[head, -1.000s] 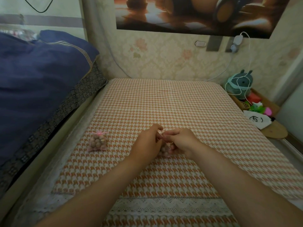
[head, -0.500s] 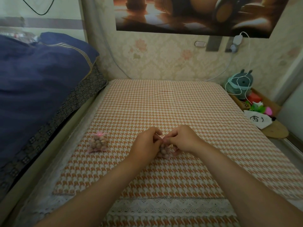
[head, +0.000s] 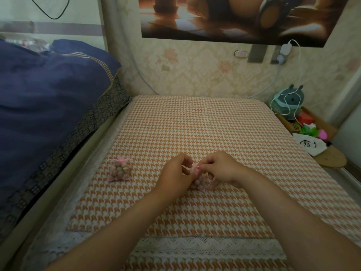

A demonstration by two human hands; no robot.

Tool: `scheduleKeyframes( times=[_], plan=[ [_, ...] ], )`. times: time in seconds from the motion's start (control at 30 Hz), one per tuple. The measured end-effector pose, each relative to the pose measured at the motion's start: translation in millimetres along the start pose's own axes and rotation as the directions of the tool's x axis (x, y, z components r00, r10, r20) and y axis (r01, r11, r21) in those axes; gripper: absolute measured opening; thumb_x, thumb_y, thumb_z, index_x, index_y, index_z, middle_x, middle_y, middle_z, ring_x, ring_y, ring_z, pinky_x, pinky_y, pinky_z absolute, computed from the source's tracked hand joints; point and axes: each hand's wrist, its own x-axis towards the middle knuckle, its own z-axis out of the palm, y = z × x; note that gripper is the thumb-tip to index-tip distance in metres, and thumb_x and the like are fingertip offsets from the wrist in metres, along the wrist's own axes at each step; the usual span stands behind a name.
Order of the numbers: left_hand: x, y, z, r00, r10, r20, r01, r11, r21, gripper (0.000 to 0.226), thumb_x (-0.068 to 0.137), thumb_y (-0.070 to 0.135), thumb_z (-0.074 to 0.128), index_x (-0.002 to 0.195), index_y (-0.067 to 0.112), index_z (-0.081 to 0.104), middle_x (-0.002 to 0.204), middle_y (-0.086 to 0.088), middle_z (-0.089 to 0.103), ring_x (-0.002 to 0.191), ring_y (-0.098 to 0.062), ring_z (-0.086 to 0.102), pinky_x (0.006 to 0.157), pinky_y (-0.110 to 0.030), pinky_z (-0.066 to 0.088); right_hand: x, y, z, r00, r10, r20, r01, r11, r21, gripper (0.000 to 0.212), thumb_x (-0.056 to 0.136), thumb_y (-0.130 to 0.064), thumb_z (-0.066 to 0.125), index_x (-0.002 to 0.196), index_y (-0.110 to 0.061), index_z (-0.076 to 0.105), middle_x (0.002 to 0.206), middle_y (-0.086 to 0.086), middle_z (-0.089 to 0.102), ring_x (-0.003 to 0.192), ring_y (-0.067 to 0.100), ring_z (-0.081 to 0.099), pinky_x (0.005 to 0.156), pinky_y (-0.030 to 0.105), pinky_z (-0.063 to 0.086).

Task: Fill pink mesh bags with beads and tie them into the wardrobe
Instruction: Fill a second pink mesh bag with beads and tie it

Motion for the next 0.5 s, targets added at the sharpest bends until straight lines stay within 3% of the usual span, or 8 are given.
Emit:
scheduleKeyframes(
  times=[0.07, 0.17, 0.3, 0.43, 0.5],
  plan=[
    [0.6, -1.8, -0.8, 1.000, -0.016, -0.003, 0.016, 1.000, 0.022, 0.020, 0.080, 0.031, 0.079, 0.086, 0.022, 0.062, 0.084, 0.008, 0.066, 0.074, -0.007, 0.065, 0.065, -0.025, 0.056, -0.9, -1.6, -1.8, 0.998, 0.047, 0.044, -0.049, 0.998, 0.040, 0.016, 0.100, -0.009, 0.061, 0.100, -0.003, 0.076, 0.081, 0.006, 0.070, 0.056, 0.010, 0.055, 0.055, 0.034, 0.061],
    [-0.8, -1.5, -0.8, 1.000, -0.017, 0.023, 0.016, 0.999, 0.047, 0.012, 0.079, 0.026, 0.080, 0.077, 0.024, 0.069, 0.074, 0.009, 0.069, 0.071, -0.004, 0.064, 0.066, -0.021, 0.053, -1.7, -1.6, -2.9, 0.978, 0.144, 0.151, -0.162, 0.980, 0.112, 0.020, 0.103, -0.010, 0.057, 0.106, 0.002, 0.072, 0.079, 0.009, 0.065, 0.053, 0.010, 0.054, 0.052, 0.032, 0.058],
    [-4.0, 1.3, 0.9, 0.999, -0.037, 0.002, 0.037, 0.999, 0.034, 0.007, 0.079, 0.026, 0.080, 0.085, 0.024, 0.078, 0.070, 0.016, 0.068, 0.066, 0.008, 0.063, 0.061, -0.006, 0.045, -2.4, -1.2, -4.5, 0.951, 0.194, 0.240, -0.242, 0.952, 0.188, 0.018, 0.105, -0.009, 0.053, 0.095, -0.002, 0.067, 0.073, 0.004, 0.056, 0.053, 0.009, 0.045, 0.051, 0.032, 0.057],
    [-6.9, 7.6, -0.8, 0.999, -0.028, 0.028, 0.030, 0.997, -0.069, 0.009, 0.080, 0.031, 0.080, 0.086, 0.024, 0.081, 0.071, 0.015, 0.073, 0.065, 0.008, 0.067, 0.061, -0.012, 0.052, -0.8, 0.2, -3.4, 0.946, 0.215, 0.244, -0.271, 0.937, 0.222, 0.017, 0.105, -0.009, 0.054, 0.094, -0.004, 0.067, 0.079, 0.006, 0.056, 0.054, 0.010, 0.044, 0.049, 0.030, 0.056],
    [-7.6, 9.8, -1.8, 0.999, -0.042, 0.019, 0.043, 0.994, -0.100, 0.003, 0.082, 0.023, 0.078, 0.083, 0.022, 0.081, 0.071, 0.013, 0.073, 0.061, 0.009, 0.065, 0.056, -0.007, 0.047, -0.6, 0.1, -1.8, 0.947, 0.221, 0.234, -0.276, 0.931, 0.239, 0.017, 0.104, -0.009, 0.054, 0.095, -0.005, 0.068, 0.076, 0.004, 0.056, 0.054, 0.010, 0.045, 0.049, 0.029, 0.056]
  ],
)
